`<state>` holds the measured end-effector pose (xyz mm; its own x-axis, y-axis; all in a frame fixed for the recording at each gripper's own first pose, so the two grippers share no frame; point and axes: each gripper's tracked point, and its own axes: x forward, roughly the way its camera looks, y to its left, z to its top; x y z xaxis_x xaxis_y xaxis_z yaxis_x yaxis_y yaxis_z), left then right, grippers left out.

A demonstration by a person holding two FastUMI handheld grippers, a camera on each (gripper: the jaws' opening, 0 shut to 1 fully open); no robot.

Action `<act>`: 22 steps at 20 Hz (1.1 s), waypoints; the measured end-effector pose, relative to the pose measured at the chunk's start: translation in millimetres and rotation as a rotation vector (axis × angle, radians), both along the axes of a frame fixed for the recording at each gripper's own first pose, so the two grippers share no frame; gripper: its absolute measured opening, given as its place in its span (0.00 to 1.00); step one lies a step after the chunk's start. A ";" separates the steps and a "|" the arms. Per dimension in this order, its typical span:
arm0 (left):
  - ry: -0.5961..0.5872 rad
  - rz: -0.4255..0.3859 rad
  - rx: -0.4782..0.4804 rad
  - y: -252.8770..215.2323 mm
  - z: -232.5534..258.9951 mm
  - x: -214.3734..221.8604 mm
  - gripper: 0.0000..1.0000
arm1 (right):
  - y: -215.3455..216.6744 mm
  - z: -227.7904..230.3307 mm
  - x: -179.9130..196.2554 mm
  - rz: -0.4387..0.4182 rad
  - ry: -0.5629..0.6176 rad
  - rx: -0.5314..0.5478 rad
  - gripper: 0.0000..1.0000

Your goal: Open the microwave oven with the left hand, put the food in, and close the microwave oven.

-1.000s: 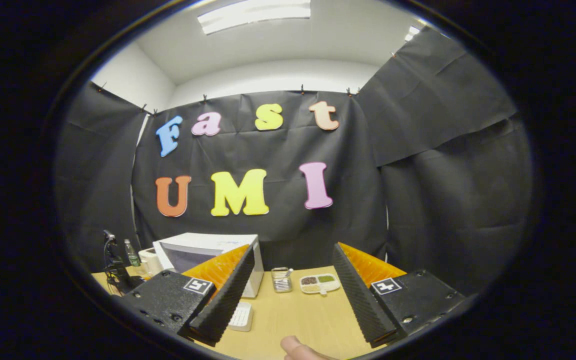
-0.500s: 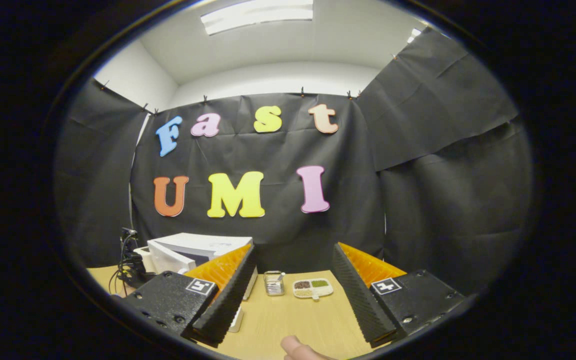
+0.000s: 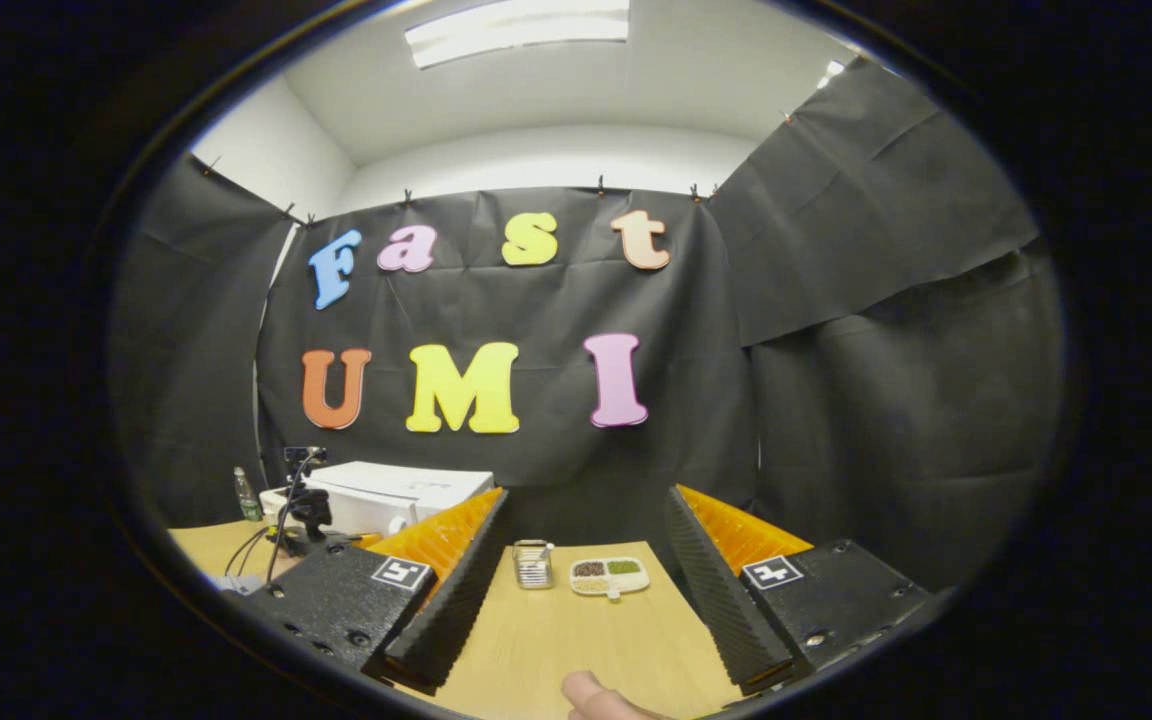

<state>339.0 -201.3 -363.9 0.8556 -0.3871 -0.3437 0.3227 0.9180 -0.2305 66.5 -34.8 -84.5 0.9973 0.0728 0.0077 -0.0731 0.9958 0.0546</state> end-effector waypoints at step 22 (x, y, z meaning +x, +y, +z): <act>-0.019 0.013 0.029 20.0 110.7 -108.1 0.34 | 15.7 -2.4 -51.3 0.006 0.119 0.015 0.92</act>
